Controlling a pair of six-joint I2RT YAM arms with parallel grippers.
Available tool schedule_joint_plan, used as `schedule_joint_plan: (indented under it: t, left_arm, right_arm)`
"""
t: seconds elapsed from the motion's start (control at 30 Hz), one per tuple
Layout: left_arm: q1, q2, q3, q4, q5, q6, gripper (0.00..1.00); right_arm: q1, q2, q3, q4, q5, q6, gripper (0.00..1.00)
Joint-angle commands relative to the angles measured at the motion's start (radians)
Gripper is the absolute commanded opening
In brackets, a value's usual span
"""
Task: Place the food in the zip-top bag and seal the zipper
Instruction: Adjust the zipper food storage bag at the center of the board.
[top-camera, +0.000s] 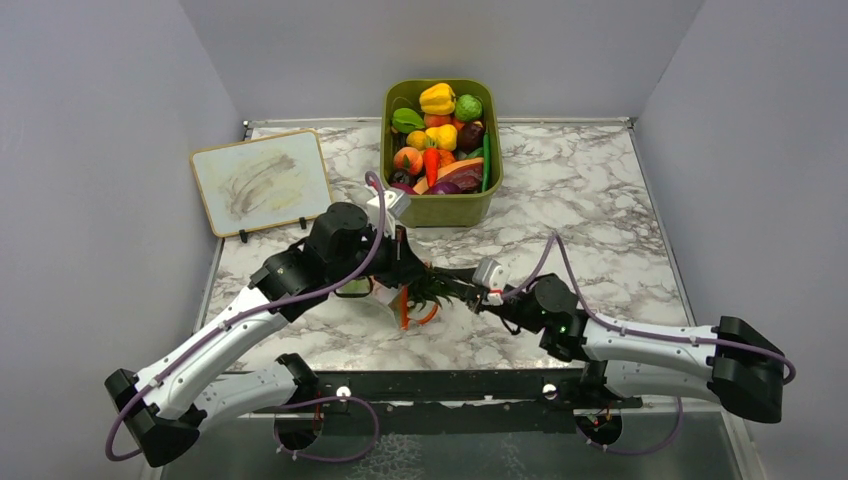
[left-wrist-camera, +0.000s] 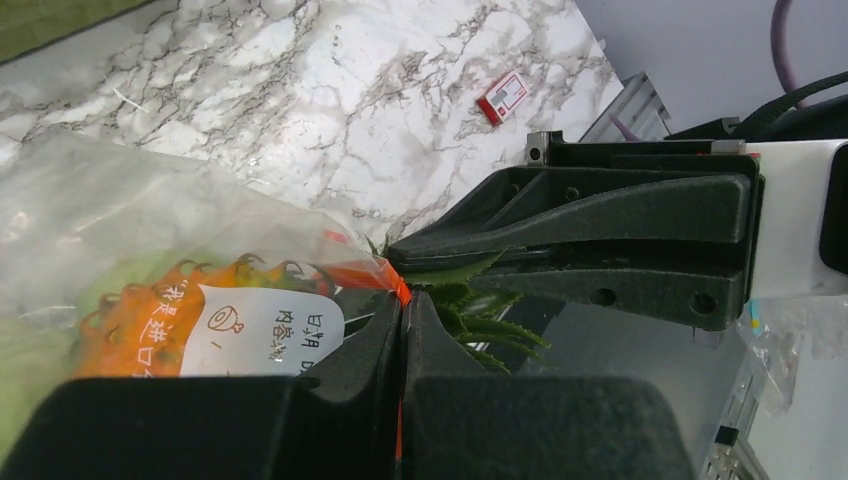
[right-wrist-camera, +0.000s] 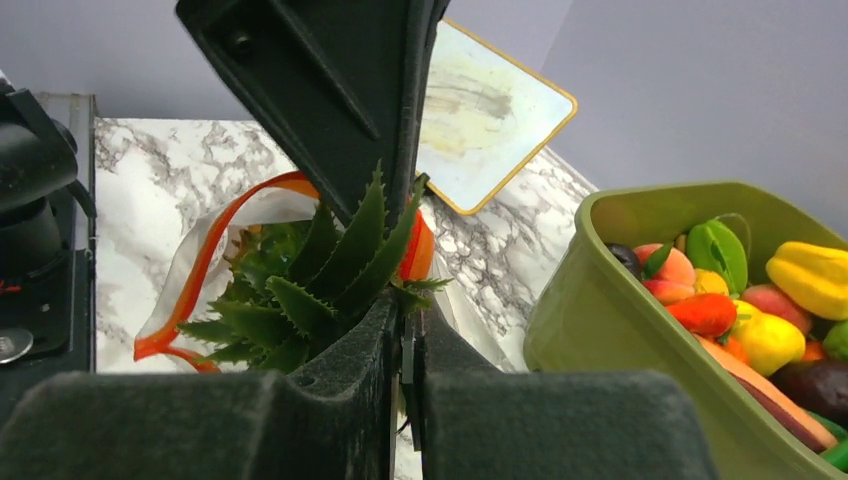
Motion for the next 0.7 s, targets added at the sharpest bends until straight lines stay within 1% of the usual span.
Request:
schedule_joint_plan:
  t: [0.0,0.1,0.13,0.17,0.23,0.27,0.37,0.5,0.67]
  left_arm:
    - [-0.010,-0.038,0.088,0.091,0.008,-0.045,0.00]
    - [-0.009,-0.034,0.107,0.089,-0.045,-0.050,0.00]
    - [-0.009,-0.029,0.115,0.084,-0.060,-0.052,0.00]
    - [-0.009,-0.021,0.123,0.079,-0.075,-0.053,0.00]
    - [-0.010,-0.013,0.137,0.071,-0.108,-0.051,0.00]
    - [-0.010,-0.013,0.140,0.069,-0.128,-0.051,0.00]
    - [-0.008,-0.013,0.142,0.069,-0.173,-0.061,0.00]
    - [-0.008,-0.011,0.152,0.068,-0.190,-0.061,0.00]
    - [-0.008,-0.011,0.146,0.067,-0.233,-0.041,0.00]
  right_arm:
    - [-0.002,-0.034,0.129,-0.253,0.062,0.151,0.09]
    - [-0.002,-0.065,0.211,-0.461,0.107,0.322,0.21]
    - [-0.002,-0.077,0.223,-0.534,0.108,0.393,0.28]
    - [-0.002,-0.091,0.231,-0.574,0.100,0.450,0.31]
    - [-0.002,-0.123,0.250,-0.662,0.075,0.538,0.41]
    - [-0.002,-0.138,0.266,-0.707,0.069,0.576,0.44]
    - [-0.003,-0.180,0.314,-0.818,0.076,0.639,0.48]
    - [-0.002,-0.204,0.344,-0.902,0.134,0.674,0.53]
    - [-0.002,-0.255,0.376,-1.021,0.181,0.791,0.57]
